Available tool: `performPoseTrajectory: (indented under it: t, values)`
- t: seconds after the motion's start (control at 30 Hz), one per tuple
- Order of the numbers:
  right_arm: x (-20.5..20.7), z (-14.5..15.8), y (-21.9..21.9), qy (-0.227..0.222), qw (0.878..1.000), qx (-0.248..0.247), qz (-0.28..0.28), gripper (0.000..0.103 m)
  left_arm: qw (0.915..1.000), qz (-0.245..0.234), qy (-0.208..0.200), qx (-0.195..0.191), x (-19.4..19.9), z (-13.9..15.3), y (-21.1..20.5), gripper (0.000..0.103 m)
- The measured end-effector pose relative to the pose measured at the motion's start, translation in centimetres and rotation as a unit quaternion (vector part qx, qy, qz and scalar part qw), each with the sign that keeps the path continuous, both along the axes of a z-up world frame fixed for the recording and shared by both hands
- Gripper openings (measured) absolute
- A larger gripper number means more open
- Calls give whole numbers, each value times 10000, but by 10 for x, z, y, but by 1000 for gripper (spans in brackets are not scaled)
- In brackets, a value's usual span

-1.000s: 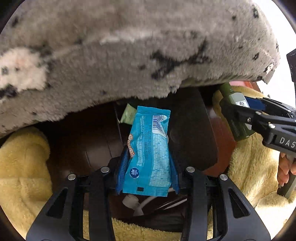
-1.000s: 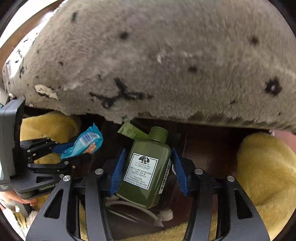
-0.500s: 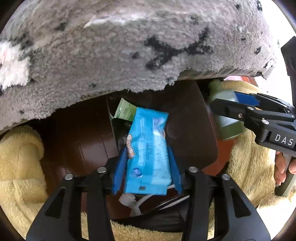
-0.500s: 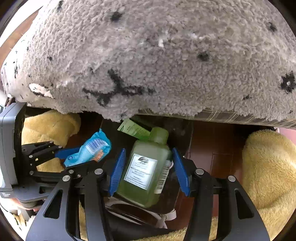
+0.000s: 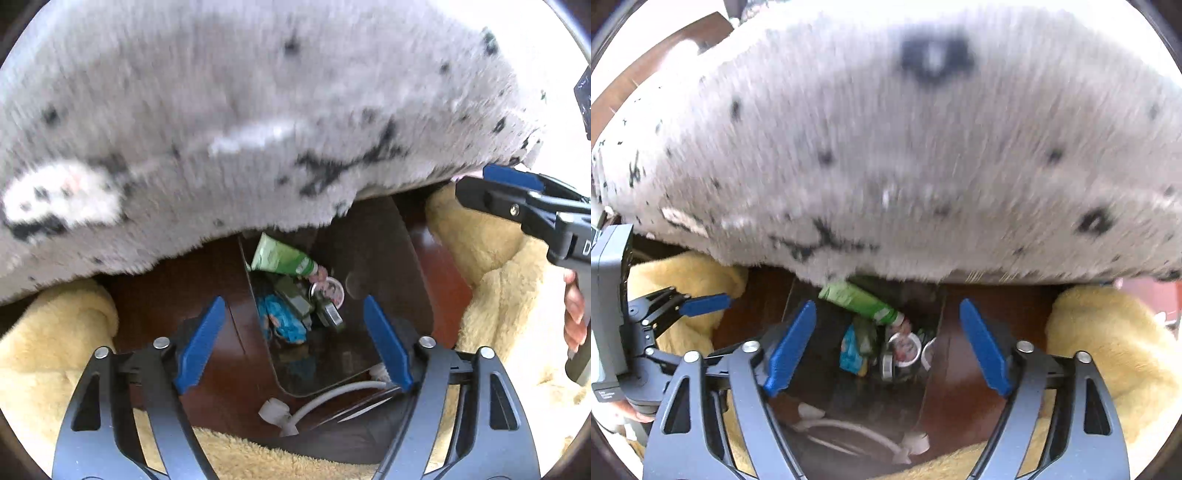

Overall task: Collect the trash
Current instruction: 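Raise both open tools back over the bed toward the yellow tubes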

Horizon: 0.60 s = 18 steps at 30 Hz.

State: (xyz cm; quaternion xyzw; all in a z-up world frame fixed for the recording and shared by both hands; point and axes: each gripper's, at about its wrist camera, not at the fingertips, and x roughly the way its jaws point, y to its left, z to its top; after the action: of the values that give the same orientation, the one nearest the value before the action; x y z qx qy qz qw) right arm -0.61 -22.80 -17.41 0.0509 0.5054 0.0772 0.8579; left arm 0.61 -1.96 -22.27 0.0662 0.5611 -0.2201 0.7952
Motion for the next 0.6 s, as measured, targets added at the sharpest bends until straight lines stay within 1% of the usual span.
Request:
performPoseTrajectory:
  t: [0.1, 0.27, 0.43, 0.6]
  values:
    - [-1, 28, 0, -407, 9991, -140, -3, 84, 9995, 22, -307, -76, 1, 25, 2, 80]
    - [3, 74, -6, -1073, 9938, -296, -13, 85, 9963, 129, -834, -154, 6, 68, 7, 84]
    - [20, 107, -13, -1484, 9878, -470, -57, 85, 9909, 154, -1329, -138, 18, 108, 9, 85]
    - [42, 139, -19, -1888, 9799, -627, -157, 85, 9836, 191, -1792, -28, 43, 143, 6, 85]
